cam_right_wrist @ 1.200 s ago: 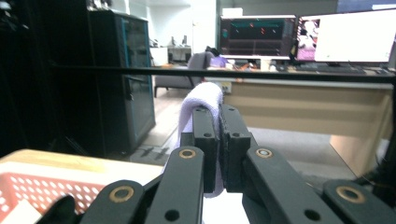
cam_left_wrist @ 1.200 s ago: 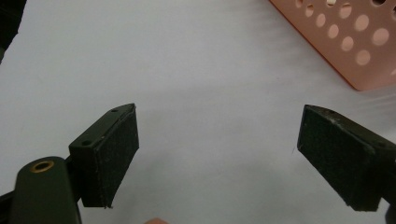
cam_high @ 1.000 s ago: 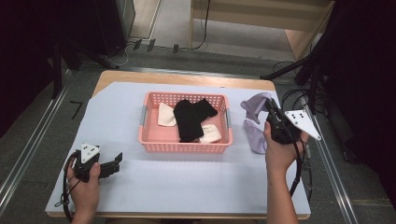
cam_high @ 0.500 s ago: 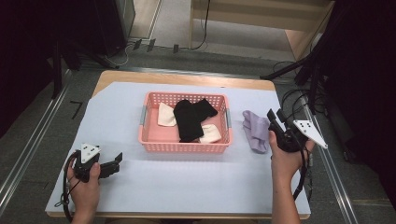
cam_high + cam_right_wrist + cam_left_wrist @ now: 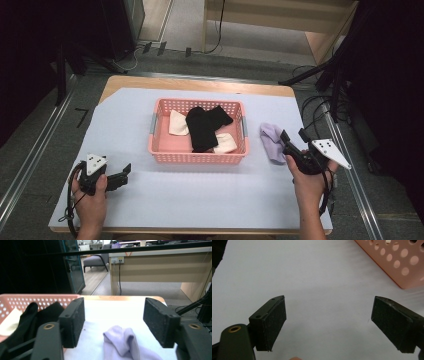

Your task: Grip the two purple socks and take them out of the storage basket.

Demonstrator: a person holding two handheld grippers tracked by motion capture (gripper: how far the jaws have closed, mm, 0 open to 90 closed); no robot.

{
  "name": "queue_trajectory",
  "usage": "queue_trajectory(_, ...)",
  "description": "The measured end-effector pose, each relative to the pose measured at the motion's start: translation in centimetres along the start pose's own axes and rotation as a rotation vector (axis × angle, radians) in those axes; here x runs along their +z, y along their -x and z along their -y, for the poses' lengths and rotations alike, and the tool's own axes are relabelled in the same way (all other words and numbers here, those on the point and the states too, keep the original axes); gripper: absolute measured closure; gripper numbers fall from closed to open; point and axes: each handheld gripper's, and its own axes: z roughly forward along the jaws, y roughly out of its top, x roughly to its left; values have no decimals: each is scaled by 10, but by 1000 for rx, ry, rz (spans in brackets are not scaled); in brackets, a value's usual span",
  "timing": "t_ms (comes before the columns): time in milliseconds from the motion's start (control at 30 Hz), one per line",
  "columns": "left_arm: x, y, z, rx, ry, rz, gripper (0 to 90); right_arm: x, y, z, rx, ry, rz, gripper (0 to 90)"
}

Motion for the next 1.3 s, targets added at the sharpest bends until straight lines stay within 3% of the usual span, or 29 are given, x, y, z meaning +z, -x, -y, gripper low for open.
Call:
queue_trajectory(300,0,0,0,-1,2,0,137,-19,7,19,-3,-37,-86,168)
queue_trajectory(400,0,1,0,0,2,-1,137,-25,12,25,-38,-81,-84,138)
queue_trajectory(467,0,1,0,0,1,-1,137,-29,16,29,-14,-97,-88,138)
queue_trajectory(533,0,1,0,1,2,-2,137,-33,20,33,6,-111,-76,138)
queue_trajectory(900,0,1,0,4,5,1,137,-54,39,55,9,-163,-24,139)
queue_trajectory(1133,0,1,0,8,7,1,137,-68,53,71,-27,-229,17,140)
queue_trajectory(1300,-1,1,0,10,9,1,137,-78,61,80,-23,-249,33,142)
